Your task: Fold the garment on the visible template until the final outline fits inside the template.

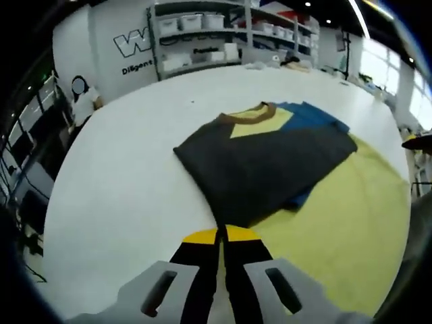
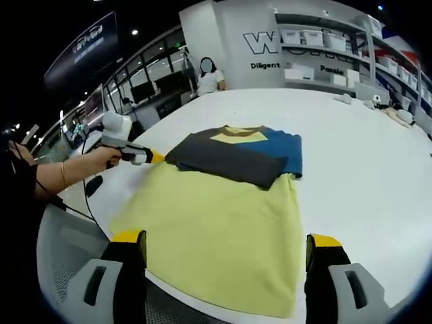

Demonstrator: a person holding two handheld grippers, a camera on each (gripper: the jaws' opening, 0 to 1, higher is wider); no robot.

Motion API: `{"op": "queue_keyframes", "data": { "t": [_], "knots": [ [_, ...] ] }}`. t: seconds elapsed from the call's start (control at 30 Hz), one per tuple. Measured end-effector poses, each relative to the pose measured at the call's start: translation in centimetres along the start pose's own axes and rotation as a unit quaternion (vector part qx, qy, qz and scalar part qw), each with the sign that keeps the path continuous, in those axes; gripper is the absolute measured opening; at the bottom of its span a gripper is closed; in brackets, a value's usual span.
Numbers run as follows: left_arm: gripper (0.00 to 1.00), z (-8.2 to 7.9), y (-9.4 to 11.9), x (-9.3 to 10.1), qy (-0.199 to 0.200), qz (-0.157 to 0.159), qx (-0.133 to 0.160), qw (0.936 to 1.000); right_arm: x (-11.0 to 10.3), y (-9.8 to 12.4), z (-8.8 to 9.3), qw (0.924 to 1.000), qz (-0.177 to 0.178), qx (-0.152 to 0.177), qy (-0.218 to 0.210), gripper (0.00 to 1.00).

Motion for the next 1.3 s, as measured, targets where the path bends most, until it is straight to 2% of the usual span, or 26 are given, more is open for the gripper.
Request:
{"op": "queue_keyframes", "data": {
  "t": [0.17, 0.53, 0.73, 0.93, 1.0, 1.13, 1.3],
  "knots": [
    [0.0, 0.3, 0.1, -1.3, -0.014, -0.014, -0.004, 0.9998, -0.1, -0.1, 0.2, 1.0, -0.001, -0.005, 0.0, 0.97],
    [0.0, 1.5, 1.0, -4.4, -0.014, -0.037, -0.018, 0.9991, -0.2, -0.4, 0.4, 0.9999, -0.002, -0.016, 0.003, 0.97],
    [0.0, 2.0, 1.4, -5.3, -0.023, -0.044, -0.025, 0.9984, -0.1, -0.7, 0.5, 0.9997, 0.0, -0.023, 0.001, 0.96],
    [0.02, 2.0, 1.5, -5.4, -0.018, -0.043, -0.015, 0.9988, -0.1, -1.1, 0.8, 0.9993, -0.003, -0.036, 0.003, 0.96],
    [0.05, 1.8, 1.9, -5.4, -0.017, -0.046, -0.013, 0.9987, 0.0, -1.1, 0.9, 0.9993, -0.002, -0.039, 0.001, 0.96],
    [0.22, 1.4, 3.2, -5.2, 0.005, -0.037, 0.011, 0.9992, 0.1, -1.0, 1.1, 0.9989, 0.0, -0.047, 0.002, 0.95],
    [0.36, 1.6, 4.8, -4.9, 0.014, -0.036, 0.02, 0.999, 0.1, -1.0, 1.0, 0.9989, -0.001, -0.047, 0.004, 0.95]
  ]
}}
Point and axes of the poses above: the point that each gripper's makers call its tool centre point, and the gripper's own axes: y roughly backward along the fingers, x roughly to its right, z roughly out of its underside, the point moved 6 cm from there along y, roughly backward along the fingers, and after that the axes turned 7 degrees about -y, right-handed, at the moved point
